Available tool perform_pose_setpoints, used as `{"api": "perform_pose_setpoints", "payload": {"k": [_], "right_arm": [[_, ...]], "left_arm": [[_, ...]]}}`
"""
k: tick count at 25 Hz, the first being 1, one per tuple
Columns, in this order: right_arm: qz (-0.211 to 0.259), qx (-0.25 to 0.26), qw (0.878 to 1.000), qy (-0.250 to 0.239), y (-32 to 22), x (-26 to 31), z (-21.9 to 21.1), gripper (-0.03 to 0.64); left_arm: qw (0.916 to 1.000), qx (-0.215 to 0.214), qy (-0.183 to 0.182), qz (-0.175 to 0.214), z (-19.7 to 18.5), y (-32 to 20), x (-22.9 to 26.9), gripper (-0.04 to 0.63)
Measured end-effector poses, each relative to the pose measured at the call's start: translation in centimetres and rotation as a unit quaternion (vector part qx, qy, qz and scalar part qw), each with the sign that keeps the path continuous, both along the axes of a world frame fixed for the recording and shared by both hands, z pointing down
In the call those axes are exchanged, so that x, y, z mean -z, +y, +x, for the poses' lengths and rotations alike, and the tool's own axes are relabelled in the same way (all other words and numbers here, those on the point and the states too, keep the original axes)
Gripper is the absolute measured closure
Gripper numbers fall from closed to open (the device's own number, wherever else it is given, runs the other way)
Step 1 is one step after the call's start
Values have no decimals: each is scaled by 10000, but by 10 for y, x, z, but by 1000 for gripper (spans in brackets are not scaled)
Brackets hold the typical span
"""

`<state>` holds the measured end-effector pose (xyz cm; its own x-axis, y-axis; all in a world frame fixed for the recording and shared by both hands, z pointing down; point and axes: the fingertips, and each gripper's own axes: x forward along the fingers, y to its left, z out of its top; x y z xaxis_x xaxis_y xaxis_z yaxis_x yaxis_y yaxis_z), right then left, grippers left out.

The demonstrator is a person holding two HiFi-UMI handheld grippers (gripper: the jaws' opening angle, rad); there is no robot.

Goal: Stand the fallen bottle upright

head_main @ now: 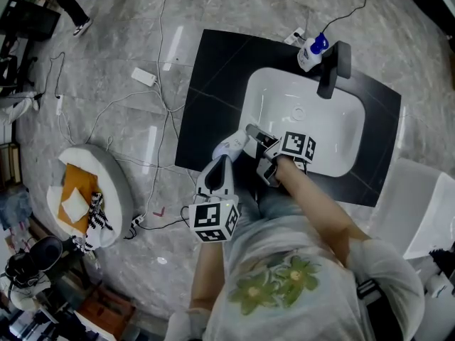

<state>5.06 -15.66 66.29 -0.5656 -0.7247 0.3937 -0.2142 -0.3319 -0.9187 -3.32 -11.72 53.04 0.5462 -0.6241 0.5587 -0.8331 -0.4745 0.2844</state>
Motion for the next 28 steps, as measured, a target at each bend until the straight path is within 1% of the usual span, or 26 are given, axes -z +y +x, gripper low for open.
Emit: {"api": "perform_pose_setpoints", "payload": {"k": [4, 11, 20, 28], "right_arm": [[46, -29, 10000, -1, -2, 2, -1, 494], [27, -30, 10000, -7, -2, 3, -2, 495], [-12, -70, 9999, 101, 1, 4, -2, 495], [123, 12, 9992, 382, 0, 11, -3, 496]], "left_arm": [[10000, 19, 11, 13, -1, 1, 0, 577], [10000, 40, 30, 19, -4, 3, 2, 577], [9999, 69, 38, 67, -11, 5, 6, 577], [9998, 165, 32, 68, -19, 12, 7, 577]]}}
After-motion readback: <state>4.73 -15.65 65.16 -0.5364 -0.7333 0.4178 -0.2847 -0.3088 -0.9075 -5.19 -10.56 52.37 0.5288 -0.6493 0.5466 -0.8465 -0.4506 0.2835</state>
